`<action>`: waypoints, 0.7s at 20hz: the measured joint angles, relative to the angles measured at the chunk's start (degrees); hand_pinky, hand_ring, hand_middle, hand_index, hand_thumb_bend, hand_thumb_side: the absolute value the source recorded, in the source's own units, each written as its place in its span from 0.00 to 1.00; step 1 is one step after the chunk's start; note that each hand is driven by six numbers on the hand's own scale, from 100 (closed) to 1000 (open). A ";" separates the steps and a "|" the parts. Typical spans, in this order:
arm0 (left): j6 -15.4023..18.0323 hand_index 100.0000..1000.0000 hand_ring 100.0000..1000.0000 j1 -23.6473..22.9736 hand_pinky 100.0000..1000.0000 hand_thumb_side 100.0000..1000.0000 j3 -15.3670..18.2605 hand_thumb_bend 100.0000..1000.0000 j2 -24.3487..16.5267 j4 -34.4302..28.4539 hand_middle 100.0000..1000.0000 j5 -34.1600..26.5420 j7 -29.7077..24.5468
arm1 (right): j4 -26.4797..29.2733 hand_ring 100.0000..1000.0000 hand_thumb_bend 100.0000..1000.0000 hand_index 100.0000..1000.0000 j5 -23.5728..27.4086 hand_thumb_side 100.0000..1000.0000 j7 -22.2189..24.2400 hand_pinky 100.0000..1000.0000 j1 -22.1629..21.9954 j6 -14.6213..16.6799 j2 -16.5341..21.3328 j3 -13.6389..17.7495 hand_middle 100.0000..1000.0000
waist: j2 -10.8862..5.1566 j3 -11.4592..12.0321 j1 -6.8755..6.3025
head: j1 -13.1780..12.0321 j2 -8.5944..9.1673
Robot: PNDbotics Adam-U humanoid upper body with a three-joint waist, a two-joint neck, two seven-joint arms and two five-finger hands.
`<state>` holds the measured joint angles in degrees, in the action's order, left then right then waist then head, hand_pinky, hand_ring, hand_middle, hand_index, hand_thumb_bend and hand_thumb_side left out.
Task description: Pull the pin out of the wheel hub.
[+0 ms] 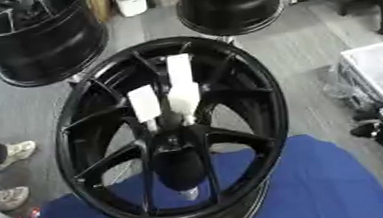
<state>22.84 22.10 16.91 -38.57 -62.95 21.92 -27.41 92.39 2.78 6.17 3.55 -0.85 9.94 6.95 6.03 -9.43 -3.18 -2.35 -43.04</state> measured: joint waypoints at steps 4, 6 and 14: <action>1.43 0.79 0.58 -6.41 0.67 0.43 6.38 0.59 6.30 -6.23 0.63 -3.88 4.00 | 0.00 0.51 0.00 0.64 0.05 0.77 -0.26 0.67 0.07 0.03 -0.58 0.23 0.57 | 0.61 1.15 0.89 | 0.85 -0.09; 0.32 0.78 0.58 -9.68 0.67 0.44 9.51 0.59 9.51 -9.02 0.63 -5.87 6.00 | 0.00 0.51 0.00 0.64 0.08 0.77 -0.38 0.67 0.27 0.07 -0.79 0.42 0.57 | 0.74 1.32 1.24 | 1.22 -0.09; -7.12 0.76 0.56 -15.99 0.66 0.45 11.75 0.58 22.23 -18.00 0.60 -13.94 14.10 | 0.00 0.51 0.00 0.64 0.25 0.77 -0.39 0.67 0.29 0.09 -1.21 0.43 0.57 | 0.74 1.63 1.65 | 1.42 -0.11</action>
<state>15.72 6.12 28.66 -16.34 -80.95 7.98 -13.31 92.40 3.03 5.78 3.84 -0.76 8.73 7.38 6.77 -7.80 -1.52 -0.93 -43.14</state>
